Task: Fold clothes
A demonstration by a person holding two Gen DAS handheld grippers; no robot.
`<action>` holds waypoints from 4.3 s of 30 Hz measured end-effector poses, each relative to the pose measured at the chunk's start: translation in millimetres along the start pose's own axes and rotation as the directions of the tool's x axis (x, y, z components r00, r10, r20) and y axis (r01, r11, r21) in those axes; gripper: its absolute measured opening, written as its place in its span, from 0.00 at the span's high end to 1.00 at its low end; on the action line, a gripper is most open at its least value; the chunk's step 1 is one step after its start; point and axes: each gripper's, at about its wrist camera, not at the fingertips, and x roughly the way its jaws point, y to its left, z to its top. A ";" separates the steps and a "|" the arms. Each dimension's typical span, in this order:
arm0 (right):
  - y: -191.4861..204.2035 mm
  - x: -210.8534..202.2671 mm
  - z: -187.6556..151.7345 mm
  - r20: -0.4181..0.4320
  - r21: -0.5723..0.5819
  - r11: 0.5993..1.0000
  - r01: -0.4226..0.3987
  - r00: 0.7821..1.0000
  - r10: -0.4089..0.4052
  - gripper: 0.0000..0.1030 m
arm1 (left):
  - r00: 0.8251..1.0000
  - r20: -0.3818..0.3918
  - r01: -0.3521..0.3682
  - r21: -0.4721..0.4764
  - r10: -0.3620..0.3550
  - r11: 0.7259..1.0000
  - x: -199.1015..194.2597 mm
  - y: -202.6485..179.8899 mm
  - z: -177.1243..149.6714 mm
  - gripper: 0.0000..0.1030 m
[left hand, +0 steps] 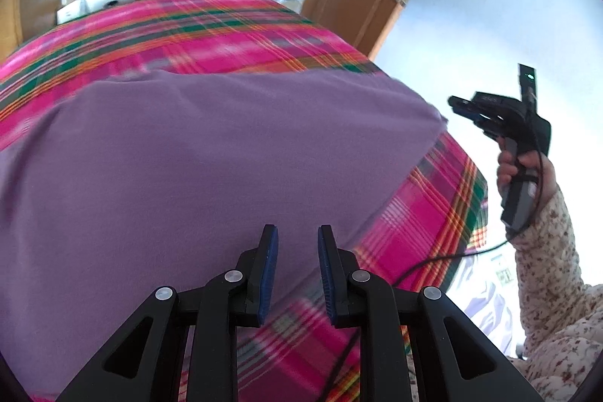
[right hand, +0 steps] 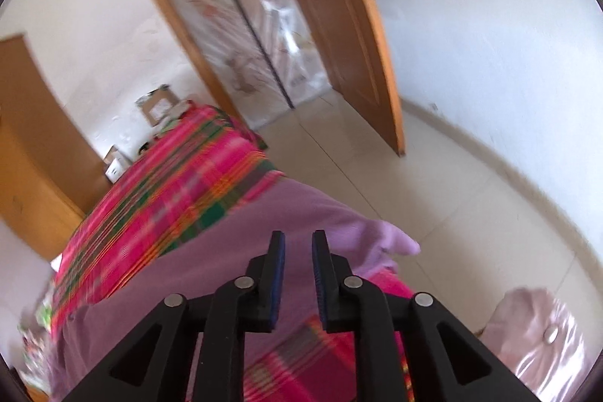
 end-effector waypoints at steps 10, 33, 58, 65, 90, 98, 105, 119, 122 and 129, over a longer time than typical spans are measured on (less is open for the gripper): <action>117.1 3.1 -34.9 -0.101 -0.257 0.940 -0.224 0.974 0.204 0.79 | 0.976 0.144 -0.132 -0.186 0.160 0.974 -82.6 79.5 -14.2 0.78; 270.3 21.3 -134.1 -0.341 -0.474 0.744 -0.471 0.877 0.338 0.79 | 0.912 0.044 -0.301 -0.600 0.407 0.741 -162.6 277.9 -33.7 0.58; 314.4 40.0 -168.6 -0.407 -0.432 0.736 -0.521 0.841 0.356 0.79 | 0.977 0.140 -0.022 -0.681 0.160 0.732 -132.6 316.3 -36.2 0.58; 320.7 38.8 -172.2 -0.407 -0.425 0.739 -0.523 0.840 0.360 0.79 | 0.969 0.123 -0.077 -0.668 0.213 0.740 -131.1 307.3 -35.0 0.60; 395.5 20.2 -198.1 -0.459 -0.582 0.526 -0.621 0.784 0.418 0.75 | 0.939 0.222 -0.118 -0.504 0.261 0.856 -144.4 258.2 -37.6 0.92; 480.9 30.3 -230.9 -0.645 -0.644 0.199 -0.739 0.664 0.379 0.61 | 0.937 0.217 -0.129 -0.516 0.274 0.847 -148.5 263.3 -42.7 0.92; 513.5 43.9 -259.1 -0.692 -0.691 0.026 -0.723 0.671 0.268 0.60 | 0.942 0.203 -0.114 -0.557 0.267 0.823 -149.8 275.4 -52.2 0.91; 549.3 68.7 -278.6 -0.820 -0.550 0.012 -0.835 0.543 0.180 0.54 | 0.951 0.164 -0.107 -0.621 0.262 0.776 -150.6 289.2 -68.4 0.79; 545.5 69.5 -276.4 -0.848 -0.504 0.022 -0.863 0.499 0.179 0.74 | 0.955 0.164 -0.091 -0.630 0.247 0.771 -151.0 293.8 -67.3 0.78; 529.5 45.8 -264.9 -0.837 -0.506 -0.050 -0.861 0.476 0.270 0.88 | 0.964 0.254 0.079 -0.543 0.074 0.836 -149.4 304.2 -58.2 0.48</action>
